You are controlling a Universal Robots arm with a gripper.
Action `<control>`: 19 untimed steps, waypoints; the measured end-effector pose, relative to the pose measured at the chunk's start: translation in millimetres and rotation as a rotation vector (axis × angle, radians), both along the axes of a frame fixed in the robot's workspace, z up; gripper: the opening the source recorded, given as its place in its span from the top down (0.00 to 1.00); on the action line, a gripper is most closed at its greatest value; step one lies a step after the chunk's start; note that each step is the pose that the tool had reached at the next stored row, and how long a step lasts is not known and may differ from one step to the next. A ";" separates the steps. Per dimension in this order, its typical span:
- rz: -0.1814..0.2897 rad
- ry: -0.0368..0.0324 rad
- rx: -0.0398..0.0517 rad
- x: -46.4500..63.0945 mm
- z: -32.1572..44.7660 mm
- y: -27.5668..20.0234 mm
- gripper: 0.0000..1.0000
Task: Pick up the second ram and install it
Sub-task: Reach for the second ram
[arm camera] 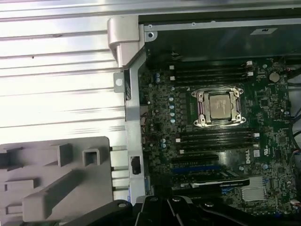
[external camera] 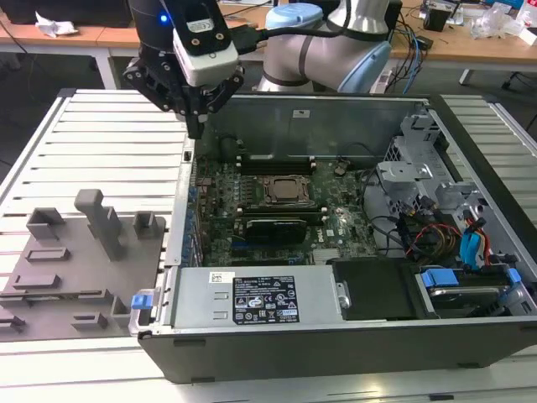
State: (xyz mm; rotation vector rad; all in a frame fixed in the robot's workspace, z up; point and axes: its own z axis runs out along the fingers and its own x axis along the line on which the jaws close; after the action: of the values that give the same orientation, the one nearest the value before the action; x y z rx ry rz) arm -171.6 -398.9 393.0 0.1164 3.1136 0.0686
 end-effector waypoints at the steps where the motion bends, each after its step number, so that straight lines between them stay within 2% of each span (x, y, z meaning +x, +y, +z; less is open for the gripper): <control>1: 0.000 -0.0001 0.0001 -7.5 -0.2 0.0 0.89; 5: 0.000 0.0000 0.0000 -29.1 -0.5 0.0 0.89; 7: 0.000 -0.0001 0.0001 -48.9 -0.9 0.0 0.89; 13: 0.000 -0.0001 0.0001 -75.7 -1.5 0.0 0.89; 19: 0.000 -0.0001 0.0001 -95.7 -2.0 0.0 0.89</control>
State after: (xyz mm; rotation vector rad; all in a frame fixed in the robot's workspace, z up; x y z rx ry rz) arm -267.3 -398.9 391.0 0.1166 3.1135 0.0688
